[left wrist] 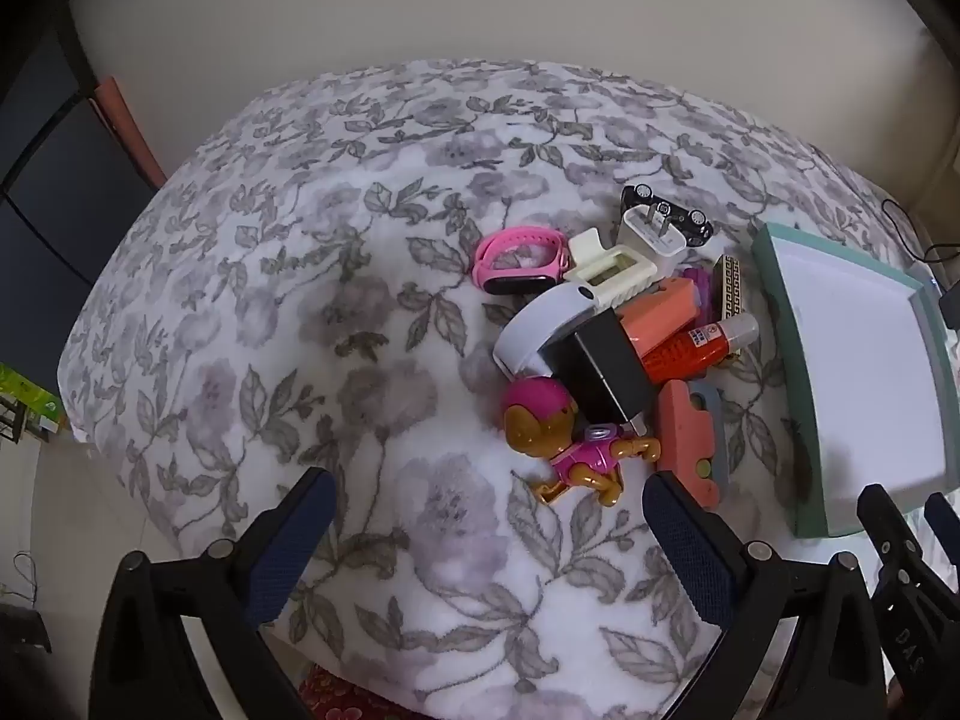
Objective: Organize rigid objects
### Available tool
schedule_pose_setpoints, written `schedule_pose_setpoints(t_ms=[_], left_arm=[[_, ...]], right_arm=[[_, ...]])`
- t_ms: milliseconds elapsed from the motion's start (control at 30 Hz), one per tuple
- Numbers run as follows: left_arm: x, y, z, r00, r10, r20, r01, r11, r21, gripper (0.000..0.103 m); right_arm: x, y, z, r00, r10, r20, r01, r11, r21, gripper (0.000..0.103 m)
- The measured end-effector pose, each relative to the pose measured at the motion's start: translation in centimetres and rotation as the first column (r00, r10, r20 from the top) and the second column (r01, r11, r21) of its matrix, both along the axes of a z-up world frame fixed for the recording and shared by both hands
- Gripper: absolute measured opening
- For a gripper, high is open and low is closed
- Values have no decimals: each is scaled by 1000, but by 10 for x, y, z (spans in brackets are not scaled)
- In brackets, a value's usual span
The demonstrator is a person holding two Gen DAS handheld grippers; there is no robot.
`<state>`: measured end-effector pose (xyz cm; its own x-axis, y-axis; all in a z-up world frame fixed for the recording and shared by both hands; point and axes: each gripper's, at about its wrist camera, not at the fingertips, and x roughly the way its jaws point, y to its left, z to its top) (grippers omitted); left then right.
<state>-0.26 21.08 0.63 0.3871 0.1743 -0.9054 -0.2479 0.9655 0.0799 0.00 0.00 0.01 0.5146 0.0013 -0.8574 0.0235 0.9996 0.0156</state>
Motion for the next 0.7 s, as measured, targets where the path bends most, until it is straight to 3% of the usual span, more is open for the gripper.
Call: schedule_pose_setpoints(t_ms=[700], left_arm=[[0, -4, -3, 999, -24, -32, 25, 999, 26, 103]], right_arm=[[4, -3, -5, 999, -37, -13, 37, 999, -9, 88]])
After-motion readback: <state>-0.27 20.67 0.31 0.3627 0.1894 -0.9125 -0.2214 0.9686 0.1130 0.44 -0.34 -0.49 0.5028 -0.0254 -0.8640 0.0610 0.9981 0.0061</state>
